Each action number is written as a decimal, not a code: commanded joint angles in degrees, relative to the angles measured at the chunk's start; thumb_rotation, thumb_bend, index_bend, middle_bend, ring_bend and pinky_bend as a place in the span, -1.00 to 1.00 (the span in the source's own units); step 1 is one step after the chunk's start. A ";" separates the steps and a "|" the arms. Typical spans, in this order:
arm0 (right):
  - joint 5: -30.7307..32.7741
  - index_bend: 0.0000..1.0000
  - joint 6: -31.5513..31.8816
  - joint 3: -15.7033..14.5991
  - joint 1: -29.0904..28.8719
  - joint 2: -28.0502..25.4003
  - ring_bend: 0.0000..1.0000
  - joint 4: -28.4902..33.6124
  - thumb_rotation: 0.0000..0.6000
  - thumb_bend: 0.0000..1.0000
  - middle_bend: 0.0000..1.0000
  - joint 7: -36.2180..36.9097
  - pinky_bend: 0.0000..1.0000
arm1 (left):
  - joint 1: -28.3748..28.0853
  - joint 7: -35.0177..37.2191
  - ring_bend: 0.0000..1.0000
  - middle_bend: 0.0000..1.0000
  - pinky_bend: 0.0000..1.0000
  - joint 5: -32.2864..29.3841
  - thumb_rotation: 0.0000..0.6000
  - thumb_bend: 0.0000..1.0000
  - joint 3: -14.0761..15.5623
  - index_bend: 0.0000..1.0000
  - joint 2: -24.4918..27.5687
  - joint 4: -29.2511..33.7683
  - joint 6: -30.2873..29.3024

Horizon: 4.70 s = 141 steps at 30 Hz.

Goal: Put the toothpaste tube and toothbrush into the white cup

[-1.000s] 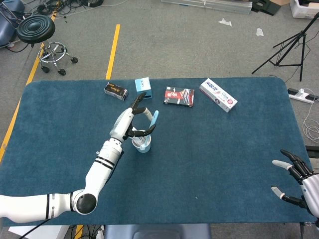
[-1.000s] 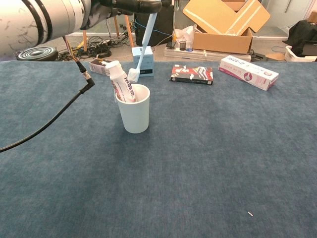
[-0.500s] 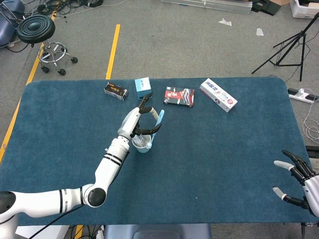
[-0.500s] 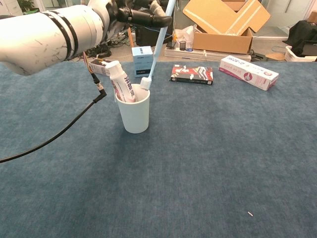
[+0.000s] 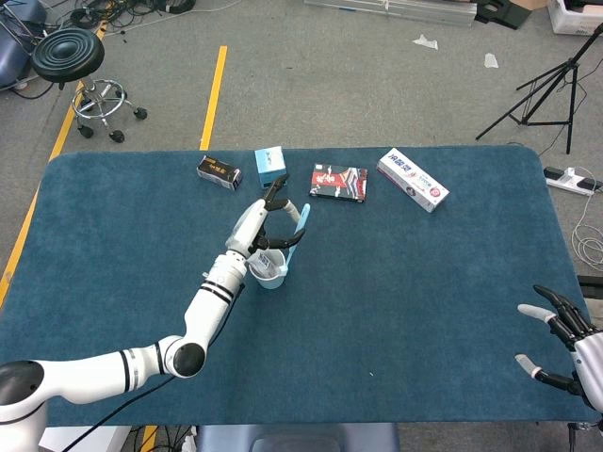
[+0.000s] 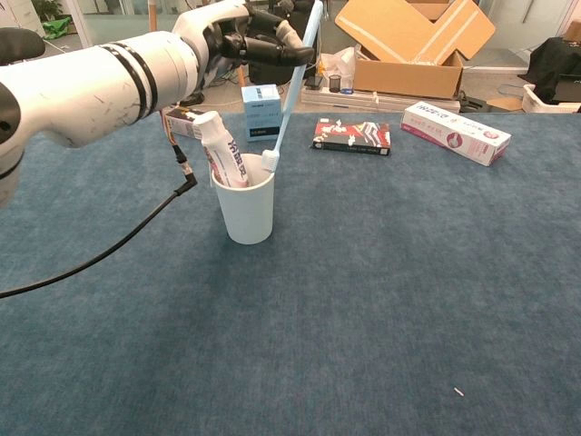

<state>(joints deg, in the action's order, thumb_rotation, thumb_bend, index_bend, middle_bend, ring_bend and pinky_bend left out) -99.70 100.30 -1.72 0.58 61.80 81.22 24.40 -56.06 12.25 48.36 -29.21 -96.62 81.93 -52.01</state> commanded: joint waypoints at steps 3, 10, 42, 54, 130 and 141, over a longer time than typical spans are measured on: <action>0.04 -0.40 0.17 -0.03 0.19 0.12 -0.69 -0.08 1.00 -0.75 -0.71 -0.12 0.00 | 0.25 1.31 -1.00 -1.00 -1.00 0.68 1.00 -0.39 0.00 0.30 -0.12 -1.33 0.98; 0.16 -0.40 0.28 0.03 0.34 0.20 -0.69 -0.22 1.00 -0.75 -0.71 -0.03 0.00 | 0.99 3.26 -1.00 -1.00 -1.00 1.80 1.00 -0.39 0.74 0.30 -0.50 -3.33 2.16; 0.43 -0.40 -0.16 0.22 0.28 0.08 -0.69 -0.31 1.00 -0.75 -0.71 0.45 0.00 | 3.26 14.27 -1.00 -1.00 -1.00 10.58 1.00 -0.39 1.48 0.29 -1.85 -7.99 3.52; 0.30 -0.40 -0.34 0.19 0.23 0.13 -0.69 -0.16 1.00 -0.75 -0.71 0.04 0.00 | 6.29 21.27 -1.00 -0.97 -1.00 18.69 1.00 -0.39 3.95 0.31 -2.14 -6.93 -1.13; 0.99 -0.40 -1.99 0.26 -0.04 -0.07 -0.69 0.55 1.00 -0.75 -0.71 -0.81 0.00 | 9.73 32.12 -1.00 -0.94 -1.00 27.41 1.00 -0.64 10.64 -0.45 -4.28 -15.57 -7.18; 0.59 -0.40 -2.55 0.09 -0.30 0.20 -0.69 1.06 1.00 -0.75 -0.71 -2.43 0.00 | 15.53 13.60 -1.00 -0.94 -1.00 27.41 1.00 -0.64 13.69 -0.46 4.13 -0.42 -13.51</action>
<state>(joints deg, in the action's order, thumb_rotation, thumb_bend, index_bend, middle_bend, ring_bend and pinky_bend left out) -99.10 97.81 -1.63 0.31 61.97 82.23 22.03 -42.79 31.46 76.08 -16.73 -95.53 76.78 -63.18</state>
